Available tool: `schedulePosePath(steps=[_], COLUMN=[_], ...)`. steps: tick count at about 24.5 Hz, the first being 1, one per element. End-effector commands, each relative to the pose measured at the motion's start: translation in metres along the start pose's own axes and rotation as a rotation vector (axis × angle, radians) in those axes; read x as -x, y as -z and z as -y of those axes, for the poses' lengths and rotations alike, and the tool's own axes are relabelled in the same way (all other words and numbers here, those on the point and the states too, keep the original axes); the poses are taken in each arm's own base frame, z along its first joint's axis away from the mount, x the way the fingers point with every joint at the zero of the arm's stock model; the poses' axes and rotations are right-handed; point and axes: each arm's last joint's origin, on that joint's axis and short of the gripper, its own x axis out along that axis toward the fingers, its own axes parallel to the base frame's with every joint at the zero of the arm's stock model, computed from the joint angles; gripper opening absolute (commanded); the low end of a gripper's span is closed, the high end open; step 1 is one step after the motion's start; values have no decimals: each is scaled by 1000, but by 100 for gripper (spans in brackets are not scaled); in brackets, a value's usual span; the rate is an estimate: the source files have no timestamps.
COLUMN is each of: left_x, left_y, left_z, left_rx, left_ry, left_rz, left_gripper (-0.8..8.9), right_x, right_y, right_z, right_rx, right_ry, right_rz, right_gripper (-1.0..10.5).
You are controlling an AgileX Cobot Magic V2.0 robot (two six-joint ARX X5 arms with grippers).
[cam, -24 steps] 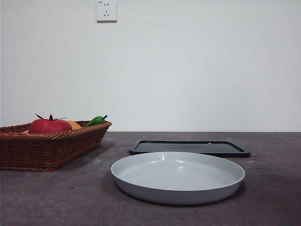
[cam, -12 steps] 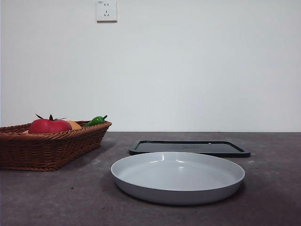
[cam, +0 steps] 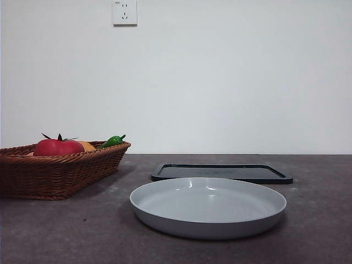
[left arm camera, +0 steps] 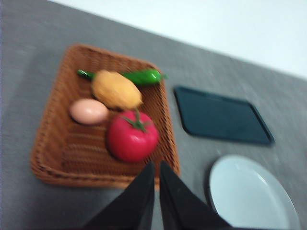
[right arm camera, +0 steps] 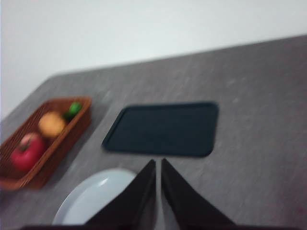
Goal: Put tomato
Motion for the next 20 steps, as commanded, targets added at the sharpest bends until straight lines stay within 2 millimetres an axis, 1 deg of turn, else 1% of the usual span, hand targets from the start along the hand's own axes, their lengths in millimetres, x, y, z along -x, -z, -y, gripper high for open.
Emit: schedulePosePath(steps=[1, 7, 13, 16, 20], left_x=[2, -1, 0, 1, 2], left_y=[-14, -28, -36, -38, -34], left_z=[6, 14, 23, 29, 32], left_rx=[-88, -118, -151, -177, -189], left_ry=[63, 163, 228, 273, 304], left_rz=[-53, -174, -292, -376, -425], left_gripper=[16, 16, 16, 16, 16], right_x=[0, -7, -14, -21, -26], right_y=[-15, -34, -42, -38, -29], right_z=[-6, -17, -30, -39, -49], right_rx=[66, 79, 118, 148, 195], right_ry=[-47, -158, -258, -331, -415], right_rz=[-82, -274, -400, -491, -592], right_gripper=[7, 7, 7, 7, 7])
